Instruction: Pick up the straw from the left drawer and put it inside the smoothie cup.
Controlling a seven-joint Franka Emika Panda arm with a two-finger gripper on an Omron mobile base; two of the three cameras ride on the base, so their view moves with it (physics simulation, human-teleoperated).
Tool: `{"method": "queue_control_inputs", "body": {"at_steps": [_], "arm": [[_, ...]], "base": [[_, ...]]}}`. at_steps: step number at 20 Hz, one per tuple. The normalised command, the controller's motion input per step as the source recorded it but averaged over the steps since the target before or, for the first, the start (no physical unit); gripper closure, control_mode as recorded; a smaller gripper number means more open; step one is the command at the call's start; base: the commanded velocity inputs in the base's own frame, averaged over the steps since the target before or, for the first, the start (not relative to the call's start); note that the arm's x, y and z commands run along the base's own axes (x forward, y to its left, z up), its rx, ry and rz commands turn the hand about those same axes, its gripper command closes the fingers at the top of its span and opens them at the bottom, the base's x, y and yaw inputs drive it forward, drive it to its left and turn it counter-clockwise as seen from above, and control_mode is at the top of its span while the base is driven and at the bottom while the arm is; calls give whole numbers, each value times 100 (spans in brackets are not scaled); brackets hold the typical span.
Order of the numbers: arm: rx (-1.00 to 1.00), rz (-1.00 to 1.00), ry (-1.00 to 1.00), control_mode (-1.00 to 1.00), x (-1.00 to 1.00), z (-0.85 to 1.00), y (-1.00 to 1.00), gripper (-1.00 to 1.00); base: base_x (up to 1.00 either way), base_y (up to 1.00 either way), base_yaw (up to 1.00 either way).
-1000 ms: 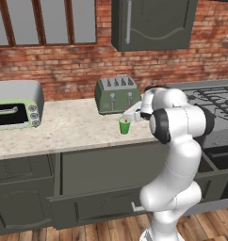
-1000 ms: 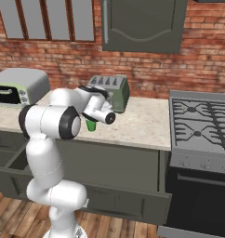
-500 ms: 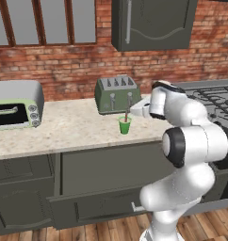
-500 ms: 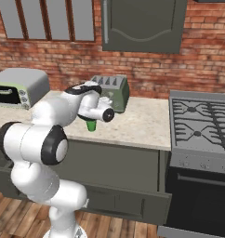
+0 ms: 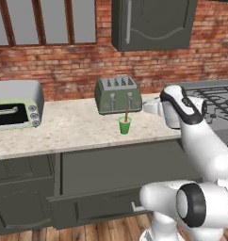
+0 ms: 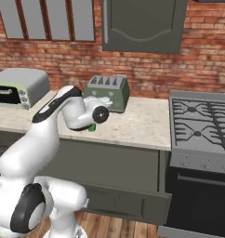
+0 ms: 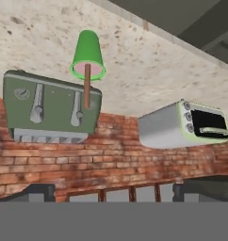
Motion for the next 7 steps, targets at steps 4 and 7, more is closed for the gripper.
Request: {"method": "queue_control_inputs", "body": {"at_steps": [4, 7], "arm": [[-1, -4, 0, -100, -100, 61, -32, -100], [-6, 0, -4, -100, -100, 63, -14, -100]], "base": [[0, 0, 0], [0, 0, 0]]}}
